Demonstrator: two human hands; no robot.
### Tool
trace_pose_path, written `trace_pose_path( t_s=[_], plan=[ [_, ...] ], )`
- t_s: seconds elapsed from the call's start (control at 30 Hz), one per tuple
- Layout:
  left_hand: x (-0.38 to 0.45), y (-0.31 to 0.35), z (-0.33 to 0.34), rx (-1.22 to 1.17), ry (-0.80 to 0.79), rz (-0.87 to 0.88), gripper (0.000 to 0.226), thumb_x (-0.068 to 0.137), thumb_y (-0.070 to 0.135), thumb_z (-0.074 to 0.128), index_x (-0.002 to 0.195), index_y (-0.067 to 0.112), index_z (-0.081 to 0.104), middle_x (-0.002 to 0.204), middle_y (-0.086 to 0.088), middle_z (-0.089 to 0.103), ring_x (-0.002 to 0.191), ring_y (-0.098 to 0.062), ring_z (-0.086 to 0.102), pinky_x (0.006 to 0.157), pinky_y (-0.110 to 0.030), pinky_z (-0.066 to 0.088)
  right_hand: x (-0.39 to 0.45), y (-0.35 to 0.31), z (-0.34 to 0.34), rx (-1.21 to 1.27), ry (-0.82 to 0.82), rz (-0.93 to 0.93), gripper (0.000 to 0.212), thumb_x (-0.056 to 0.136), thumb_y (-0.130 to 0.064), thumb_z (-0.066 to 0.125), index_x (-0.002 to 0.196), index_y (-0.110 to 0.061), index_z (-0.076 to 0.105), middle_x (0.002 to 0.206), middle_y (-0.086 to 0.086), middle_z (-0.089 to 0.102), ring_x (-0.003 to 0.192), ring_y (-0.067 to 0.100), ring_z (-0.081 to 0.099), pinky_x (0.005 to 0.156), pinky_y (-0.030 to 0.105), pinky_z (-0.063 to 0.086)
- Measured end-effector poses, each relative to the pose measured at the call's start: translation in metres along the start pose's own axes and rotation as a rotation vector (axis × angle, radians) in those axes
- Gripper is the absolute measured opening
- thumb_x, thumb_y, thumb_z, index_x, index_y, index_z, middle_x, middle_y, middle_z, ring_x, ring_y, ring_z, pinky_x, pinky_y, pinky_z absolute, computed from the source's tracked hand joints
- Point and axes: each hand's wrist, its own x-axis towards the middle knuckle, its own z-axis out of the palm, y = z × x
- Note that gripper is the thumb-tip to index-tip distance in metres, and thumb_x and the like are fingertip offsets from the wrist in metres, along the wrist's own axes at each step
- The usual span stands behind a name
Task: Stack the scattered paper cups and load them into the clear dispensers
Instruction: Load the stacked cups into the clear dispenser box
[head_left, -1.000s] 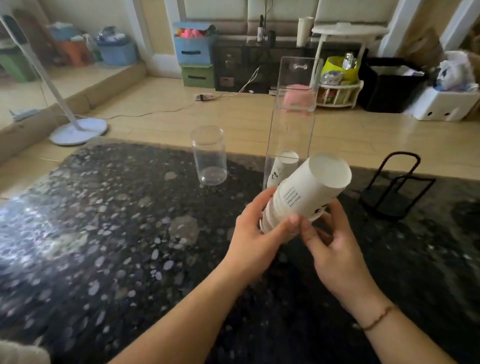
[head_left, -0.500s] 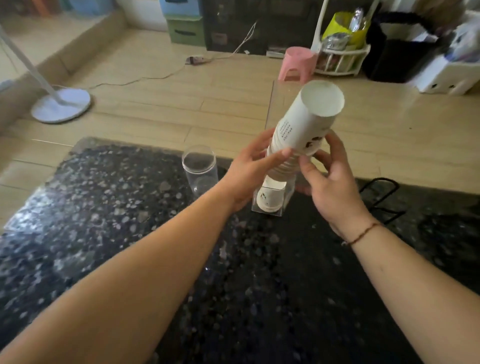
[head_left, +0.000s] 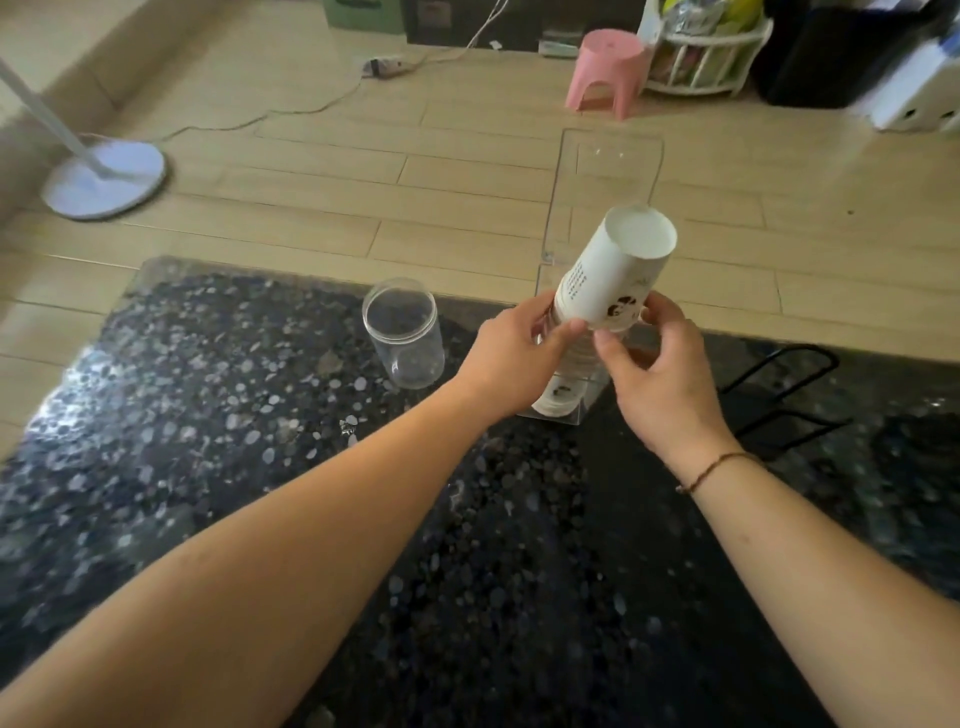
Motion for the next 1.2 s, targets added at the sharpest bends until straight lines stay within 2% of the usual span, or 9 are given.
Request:
trace_pose_path(
  t_s=[0.13,0.23,0.33,0.47,0.63,0.8,0.87,1.03,1.2],
  plan=[
    [-0.002,0.003,-0.002,0.082,0.072,0.009,0.035,0.097,0.042,0.057,0.126,0.024,0.065,0.108,0.004,0.073,0.101,-0.013,0.066,0.082,-0.023,0.051,0.004,0.0,-0.002,-0.057,0.026,-0.058,0.048,0.086,-0.036,0.067,0.13,-0.023,0.052,0.119,-0.005,0.061,0.106,0.009,0.057,0.081,0.016,0.044],
    [-0.004,0.007,-0.007,0.113,0.077,0.025,0.035,0.094,0.044,0.061,0.122,0.025,0.068,0.106,0.008,0.073,0.093,-0.008,0.066,0.074,-0.015,0.047,0.003,0.001,-0.004,-0.102,0.023,-0.083,0.049,0.083,-0.041,0.067,0.126,-0.023,0.055,0.114,-0.005,0.064,0.101,0.011,0.062,0.076,0.016,0.048],
    [-0.002,0.01,-0.012,0.092,0.092,-0.017,0.038,0.092,0.044,0.064,0.123,0.023,0.068,0.11,0.009,0.072,0.091,-0.003,0.066,0.073,-0.012,0.045,0.003,-0.003,-0.005,-0.14,0.037,-0.114,0.049,0.083,-0.045,0.067,0.124,-0.022,0.056,0.113,-0.006,0.065,0.102,0.013,0.063,0.082,0.026,0.052],
    [-0.005,0.013,-0.013,0.041,0.124,-0.032,0.047,0.093,0.041,0.064,0.136,0.023,0.055,0.115,0.006,0.068,0.096,-0.005,0.063,0.082,-0.019,0.048,0.008,-0.012,-0.006,-0.175,0.049,-0.16,0.047,0.085,-0.041,0.069,0.125,-0.019,0.057,0.108,-0.011,0.064,0.094,0.007,0.062,0.076,0.017,0.048],
    [-0.008,0.007,-0.012,0.051,0.084,-0.015,0.053,0.093,0.033,0.066,0.143,0.026,0.048,0.119,0.001,0.066,0.097,-0.007,0.063,0.09,-0.026,0.052,0.008,-0.009,-0.004,-0.236,0.034,-0.131,0.056,0.082,-0.04,0.072,0.129,-0.018,0.054,0.114,-0.002,0.068,0.099,0.013,0.064,0.08,0.021,0.047],
    [-0.006,-0.002,-0.008,0.013,0.065,0.016,0.064,0.088,0.012,0.071,0.146,0.024,0.044,0.12,0.0,0.065,0.095,-0.006,0.066,0.076,-0.005,0.048,0.008,-0.006,0.003,-0.233,0.039,-0.156,0.069,0.075,-0.027,0.08,0.134,-0.018,0.046,0.125,0.0,0.061,0.114,0.015,0.057,0.092,0.022,0.041],
    [-0.006,-0.007,-0.005,0.002,0.09,0.045,0.065,0.088,0.005,0.067,0.146,0.024,0.044,0.12,0.001,0.064,0.097,-0.007,0.067,0.08,-0.007,0.051,0.008,-0.004,0.008,-0.201,0.073,-0.161,0.068,0.075,-0.022,0.081,0.133,-0.018,0.045,0.125,0.001,0.06,0.114,0.016,0.056,0.093,0.023,0.041],
    [-0.005,-0.019,0.002,0.191,0.118,0.071,0.051,0.085,0.008,0.069,0.133,0.017,0.057,0.112,0.002,0.061,0.088,-0.011,0.062,0.087,-0.03,0.056,0.006,0.011,0.018,-0.244,0.105,-0.126,0.062,0.075,-0.021,0.08,0.129,-0.016,0.049,0.12,0.003,0.056,0.108,0.018,0.054,0.089,0.026,0.043],
    [-0.004,-0.024,0.004,0.204,0.101,0.075,0.05,0.086,0.011,0.069,0.134,0.013,0.057,0.114,-0.001,0.06,0.091,-0.013,0.061,0.088,-0.027,0.053,0.006,0.023,0.017,-0.293,0.028,-0.053,0.053,0.076,-0.029,0.08,0.12,-0.015,0.054,0.115,0.003,0.055,0.103,0.018,0.056,0.079,0.024,0.038]
  ],
)
